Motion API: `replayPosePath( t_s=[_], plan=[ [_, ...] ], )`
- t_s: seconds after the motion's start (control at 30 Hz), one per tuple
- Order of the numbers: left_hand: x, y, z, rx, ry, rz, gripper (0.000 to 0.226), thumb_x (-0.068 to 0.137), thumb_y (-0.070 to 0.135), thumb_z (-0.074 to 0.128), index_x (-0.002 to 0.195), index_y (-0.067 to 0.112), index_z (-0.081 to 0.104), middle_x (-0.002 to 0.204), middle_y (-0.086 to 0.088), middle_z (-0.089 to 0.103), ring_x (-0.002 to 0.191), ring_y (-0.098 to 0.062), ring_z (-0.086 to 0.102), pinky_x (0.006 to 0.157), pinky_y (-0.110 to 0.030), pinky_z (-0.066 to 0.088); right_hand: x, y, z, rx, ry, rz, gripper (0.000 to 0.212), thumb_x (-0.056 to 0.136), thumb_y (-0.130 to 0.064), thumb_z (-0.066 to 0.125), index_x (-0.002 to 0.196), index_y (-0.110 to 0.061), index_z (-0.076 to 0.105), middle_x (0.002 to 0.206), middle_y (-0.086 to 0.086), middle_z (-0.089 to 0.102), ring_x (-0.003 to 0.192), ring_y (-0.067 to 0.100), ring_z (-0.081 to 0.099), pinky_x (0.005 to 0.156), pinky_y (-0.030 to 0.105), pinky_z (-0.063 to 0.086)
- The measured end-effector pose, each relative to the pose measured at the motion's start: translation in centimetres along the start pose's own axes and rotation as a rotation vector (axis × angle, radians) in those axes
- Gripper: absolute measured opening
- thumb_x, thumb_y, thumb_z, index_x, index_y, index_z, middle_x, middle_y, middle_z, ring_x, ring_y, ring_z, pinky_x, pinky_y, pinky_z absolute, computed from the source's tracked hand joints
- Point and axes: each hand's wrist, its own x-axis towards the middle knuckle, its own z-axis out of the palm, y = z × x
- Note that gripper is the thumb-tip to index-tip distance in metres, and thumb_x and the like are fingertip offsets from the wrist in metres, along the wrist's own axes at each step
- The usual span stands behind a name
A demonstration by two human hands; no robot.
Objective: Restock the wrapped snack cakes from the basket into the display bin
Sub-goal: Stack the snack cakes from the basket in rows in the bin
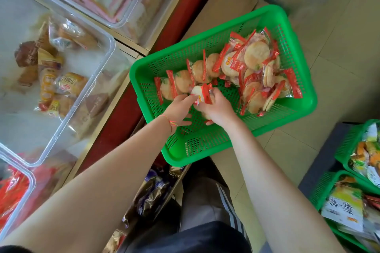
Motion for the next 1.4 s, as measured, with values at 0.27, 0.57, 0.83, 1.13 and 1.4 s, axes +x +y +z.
replayPosePath(
  t_s=[0.27,0.57,0.83,1.13,1.4],
  plan=[
    [-3.1,0.3,-1.3,-0.054,-0.173,0.205,0.024,0.090,0.034,0.066,0.107,0.018,0.060,0.092,-0.010,0.067,0.083,-0.028,0.064,0.078,-0.045,0.055,-4.3,-0.8,0.4,0.346,-0.285,-0.042,0.043,0.080,-0.034,0.077,0.116,-0.037,0.055,0.113,-0.002,0.068,0.090,0.019,0.072,0.065,0.035,0.058],
    [-6.7,0.1,-5.2,-0.420,-0.306,0.062,0.043,0.092,0.062,0.043,0.114,0.030,0.063,0.112,-0.007,0.068,0.103,-0.033,0.064,0.084,-0.045,0.053,-6.3,-4.1,-1.1,0.629,-0.118,0.024,0.041,0.100,-0.045,0.044,0.129,-0.019,0.058,0.124,0.011,0.064,0.103,0.025,0.064,0.078,0.039,0.053],
    [-11.1,-1.1,-8.5,-0.387,-0.367,0.130,0.084,0.084,0.081,0.005,0.103,0.029,0.068,0.100,-0.001,0.073,0.084,-0.022,0.069,0.069,-0.032,0.045,-9.4,-7.8,2.2,0.318,-0.329,-0.130,0.055,0.085,-0.013,0.074,0.128,-0.039,0.051,0.116,0.016,0.064,0.105,0.028,0.066,0.087,0.039,0.055],
    [-17.3,-6.0,-17.2,-0.491,-0.303,0.295,0.082,0.076,0.082,0.038,0.103,0.008,0.060,0.068,-0.013,0.043,0.050,-0.024,0.047,0.043,-0.022,0.042,-13.1,-14.2,9.2,0.192,-0.492,-0.206,0.061,0.067,-0.032,0.084,0.114,-0.002,0.060,0.097,0.006,0.068,0.088,0.018,0.066,0.075,0.032,0.054],
    [-22.5,-13.3,-27.4,-0.844,0.024,0.529,0.025,0.087,0.044,0.059,0.079,0.021,0.064,0.064,0.003,0.055,0.045,-0.006,0.047,0.042,-0.017,0.038,-16.7,-17.5,21.6,0.309,-0.535,-0.135,0.022,0.088,-0.024,0.070,0.108,-0.015,0.068,0.103,0.011,0.074,0.093,0.025,0.072,0.079,0.039,0.060]
  ],
)
